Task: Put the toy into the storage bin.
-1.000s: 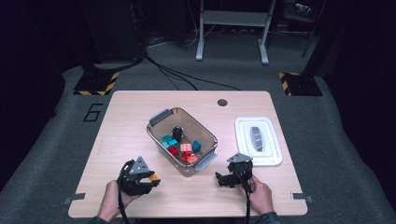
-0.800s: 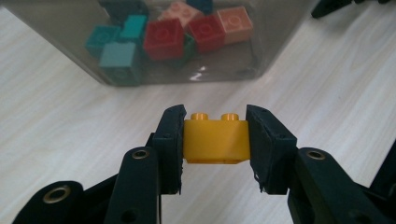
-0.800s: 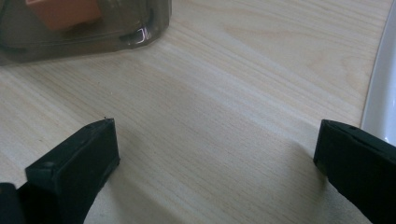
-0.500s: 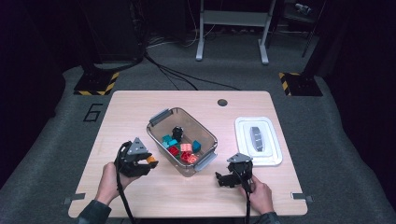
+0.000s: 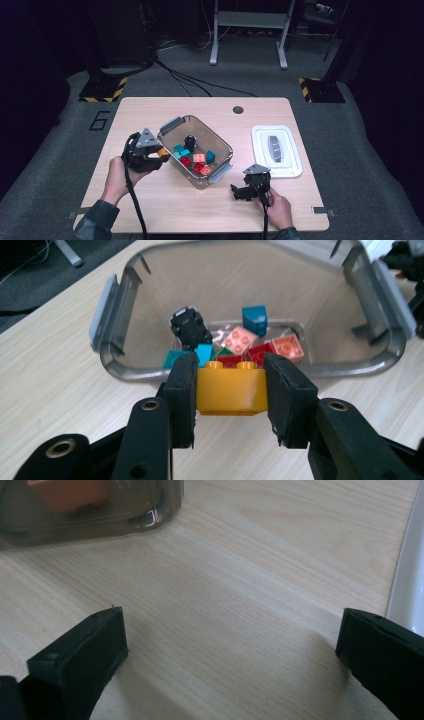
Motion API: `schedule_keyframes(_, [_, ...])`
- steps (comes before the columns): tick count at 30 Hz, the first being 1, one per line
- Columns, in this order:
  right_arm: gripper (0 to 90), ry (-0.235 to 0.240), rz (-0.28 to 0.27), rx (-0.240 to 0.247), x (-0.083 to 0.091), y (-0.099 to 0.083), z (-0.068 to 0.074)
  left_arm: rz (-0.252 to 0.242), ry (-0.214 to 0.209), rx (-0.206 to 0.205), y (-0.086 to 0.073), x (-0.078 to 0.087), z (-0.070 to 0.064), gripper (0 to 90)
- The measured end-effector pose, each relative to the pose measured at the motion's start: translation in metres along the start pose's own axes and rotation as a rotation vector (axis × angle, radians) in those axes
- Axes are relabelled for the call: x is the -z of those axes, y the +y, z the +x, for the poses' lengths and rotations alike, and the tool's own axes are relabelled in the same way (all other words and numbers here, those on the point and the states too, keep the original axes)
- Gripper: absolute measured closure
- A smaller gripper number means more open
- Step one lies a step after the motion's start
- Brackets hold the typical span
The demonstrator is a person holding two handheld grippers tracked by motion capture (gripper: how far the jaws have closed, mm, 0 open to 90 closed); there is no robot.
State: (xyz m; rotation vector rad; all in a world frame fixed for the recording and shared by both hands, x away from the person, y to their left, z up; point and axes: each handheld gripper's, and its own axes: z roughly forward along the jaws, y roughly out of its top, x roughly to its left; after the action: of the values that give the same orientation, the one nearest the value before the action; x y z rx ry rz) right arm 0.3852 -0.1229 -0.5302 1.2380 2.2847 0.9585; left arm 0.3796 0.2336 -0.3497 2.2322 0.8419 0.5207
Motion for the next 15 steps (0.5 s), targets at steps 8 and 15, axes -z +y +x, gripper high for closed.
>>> schedule_keyframes(8, [0.0,0.000,0.000,0.000,0.000,0.000,0.000,0.009,-0.019,-0.020,0.022,-0.016,-0.009,58.9])
schedule_keyframes(15, [0.0,0.000,0.000,0.000,0.000,0.000,0.000,0.046,-0.063,-0.037,0.030,-0.041,-0.021,58.9])
